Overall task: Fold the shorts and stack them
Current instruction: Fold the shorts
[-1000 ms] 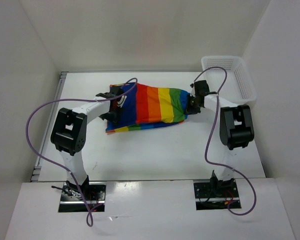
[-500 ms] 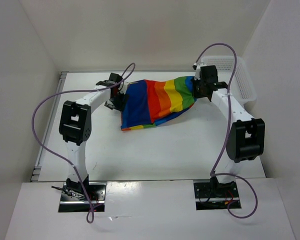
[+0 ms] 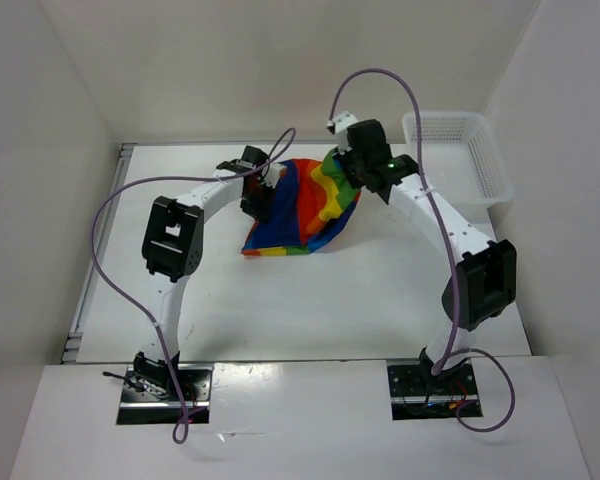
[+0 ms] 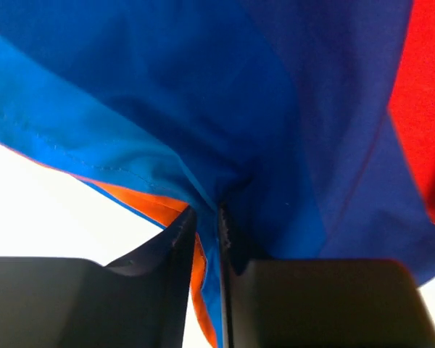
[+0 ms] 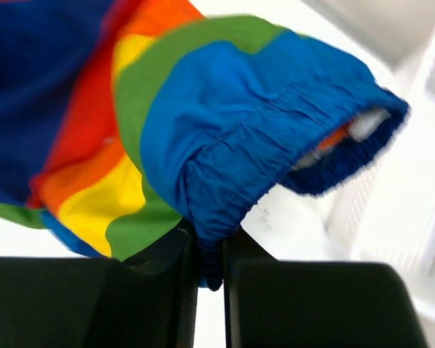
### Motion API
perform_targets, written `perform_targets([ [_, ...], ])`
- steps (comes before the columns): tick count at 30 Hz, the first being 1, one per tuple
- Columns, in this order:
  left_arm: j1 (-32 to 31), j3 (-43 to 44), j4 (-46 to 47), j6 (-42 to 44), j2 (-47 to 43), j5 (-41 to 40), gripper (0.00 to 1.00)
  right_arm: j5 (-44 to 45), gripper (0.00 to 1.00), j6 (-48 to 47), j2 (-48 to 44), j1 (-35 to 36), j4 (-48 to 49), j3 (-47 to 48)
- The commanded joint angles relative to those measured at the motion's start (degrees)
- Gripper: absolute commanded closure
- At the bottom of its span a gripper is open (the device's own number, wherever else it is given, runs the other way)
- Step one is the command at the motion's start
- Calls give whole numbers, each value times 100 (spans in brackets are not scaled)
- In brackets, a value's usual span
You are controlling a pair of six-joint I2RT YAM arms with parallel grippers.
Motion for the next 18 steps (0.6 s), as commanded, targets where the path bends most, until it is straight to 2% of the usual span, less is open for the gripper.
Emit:
perform_targets([
  [1,11,74,39,14,408,816,76,174,100,-193,254,711,55,458],
  [4,11,74,101,14,470,1027,80,103,100,-193,447,1028,55,607],
  [8,11,135,154,14,522,1151,80,-124,100,-193,903,1397,55,887],
  [12,63,-119,206,14,189,1256,80,-344,100,-141,1326,1529,55,1187],
  [15,203,-435,268,14,-57,1256,80,-345,100,-141,1634,1530,55,1415],
  [18,265,-611,268,14,-189,1117,80,155,100,-88,1565,1530,265,1416],
])
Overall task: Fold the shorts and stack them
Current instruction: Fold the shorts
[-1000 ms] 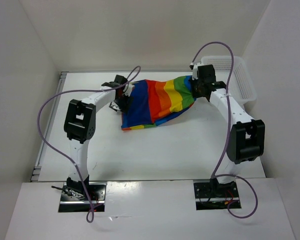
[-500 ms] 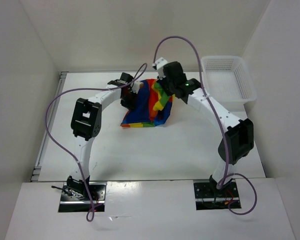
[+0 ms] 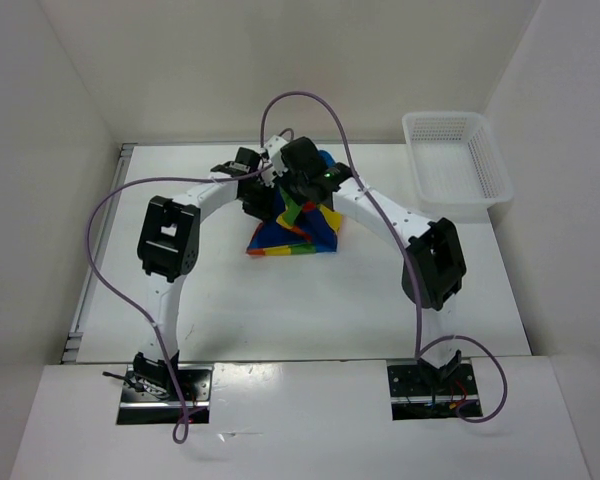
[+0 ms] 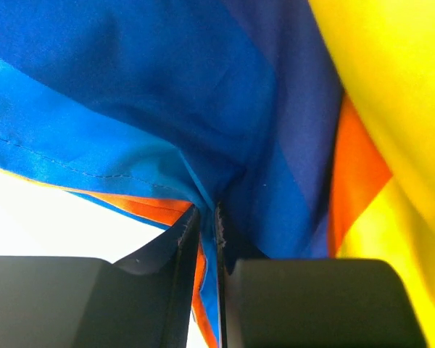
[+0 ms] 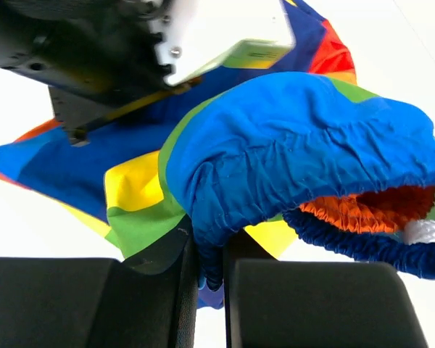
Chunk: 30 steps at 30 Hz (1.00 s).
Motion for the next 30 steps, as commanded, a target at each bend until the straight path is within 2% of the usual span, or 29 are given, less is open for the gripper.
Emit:
perform_targets([
  [1,64,-369,-270,45,-180,-205,80,596,100,-29,-118,41,266,164],
  [5,117,-440,-270,45,-303,-1146,81,617,100,-3,-707,-414,179,-258],
  [10,458,-624,-322,45,-357,-1639,82,151,100,234,-1234,-1450,-313,-741],
  [15,846,-852,-262,45,-471,-2114,84,19,100,182,-1411,-1883,-367,-1278],
  [20,899,-1064,-147,45,-664,-2581,84,-437,100,251,-1403,-1936,-428,-1814],
  [24,899,-1003,-252,45,-778,-2713,72,-807,100,428,-1192,-1936,-236,-2201],
  [26,899,-1002,-304,45,-849,-2765,63,-1008,100,585,-1192,-1936,-165,-2377],
  [29,899,-880,-506,45,-1059,-3037,50,-1430,87,822,-1192,-1936,-94,-2588],
  [30,899,-879,-577,45,-1190,-3099,49,-1510,74,893,-1192,-1936,-94,-2727],
])
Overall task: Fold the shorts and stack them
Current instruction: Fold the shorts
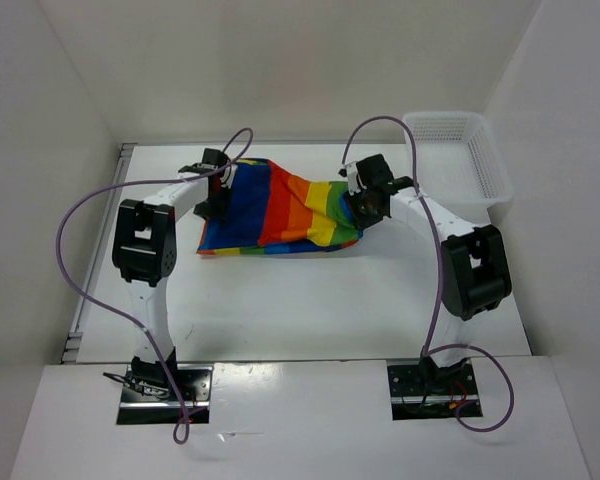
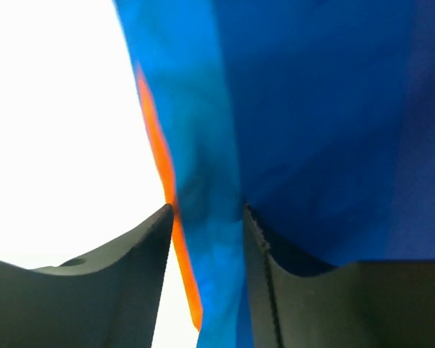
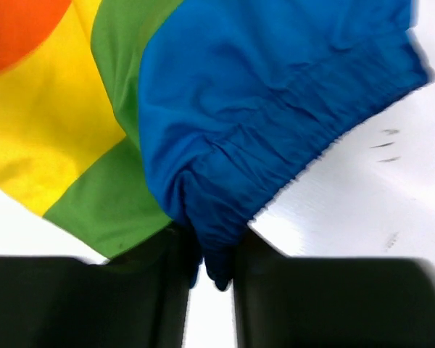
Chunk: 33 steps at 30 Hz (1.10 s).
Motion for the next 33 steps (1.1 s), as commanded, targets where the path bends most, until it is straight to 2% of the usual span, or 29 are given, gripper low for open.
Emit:
perform_targets([
  [1,56,108,-496,14,-529,-550,47,-537,69,429,-57,-21,196,-265],
  [3,56,162,-655,14,-801,-700,40,-600,56,536,-214,-21,196,-519],
  [4,56,249,-707,14,-872,-762,40,-600,43,606,-277,-74,196,-608],
  [6,56,599,-979,14,-978,-815,38,-748,31,791,-487,-179,196,-853],
  [7,56,740,-1067,14,-978,-737,38,-801,22,791,-567,-319,144,-933],
  [11,-312,1276,-1402,14,-978,-194,37,-960,14,792,-1006,-530,-58,-1180],
  [14,-866,1610,-1464,14,-794,203,36,-1021,14,791,-1270,-741,-207,-1093],
  [16,-1286,1761,-1516,14,-557,423,36,-1101,20,862,-1375,-882,-295,-733],
  [18,-1525,1884,-1516,14,-260,843,36,-1101,43,1028,-1560,-944,-183,-417],
  [20,-1806,1989,-1516,14,-65,1091,36,-1048,59,1239,-1683,-944,272,-310],
  [21,-1869,1990,-1516,14,75,1344,36,-987,71,1431,-1684,-788,432,-223],
  [24,-2027,1937,-1569,14,191,1829,37,-1161,87,1766,-1317,-725,1002,-91],
  [27,-2142,1648,-1342,14,252,2225,38,-1215,98,2074,-639,-725,1337,94],
  [33,-2352,1033,-1113,14,366,2331,38,-935,100,2241,371,-725,1629,279],
])
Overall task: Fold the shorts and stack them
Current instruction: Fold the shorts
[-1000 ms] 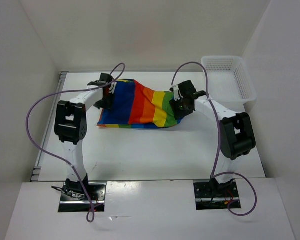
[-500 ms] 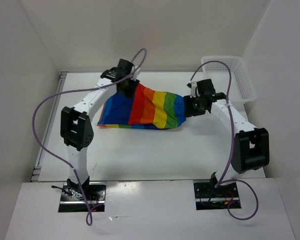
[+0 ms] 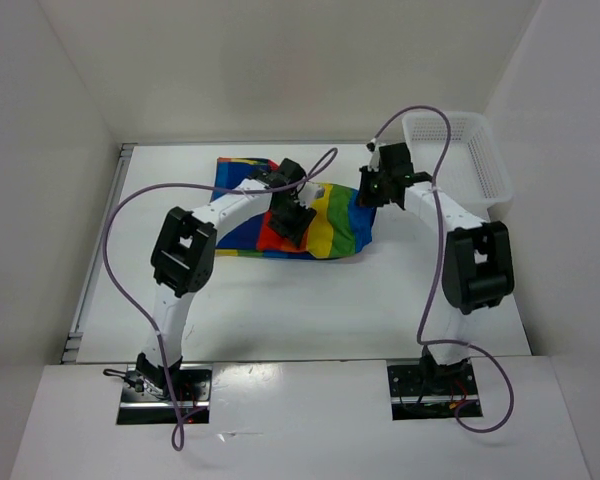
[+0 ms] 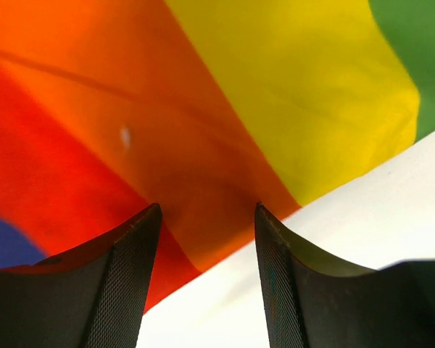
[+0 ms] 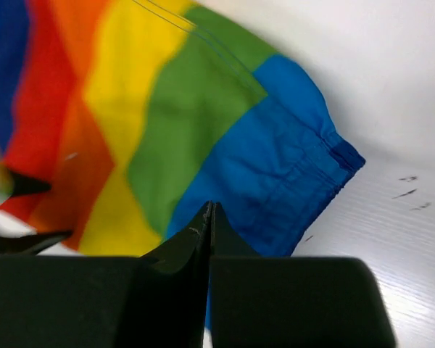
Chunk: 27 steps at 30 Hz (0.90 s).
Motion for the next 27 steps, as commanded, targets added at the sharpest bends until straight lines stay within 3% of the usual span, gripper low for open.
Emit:
perform_targets([
  [1,-108,-342,149,21,71,377,38,336,100,220,429,25,333,248],
  [18,-169,-1275,439,21,353,61,38,2261,100,431,1933,-80,658,1127],
  [22,-169,-1275,439,21,353,61,38,1964,100,53,1855,-80,728,1250],
  [27,-169,-933,378,21,353,123,37,1015,80,-281,986,-80,457,1207],
])
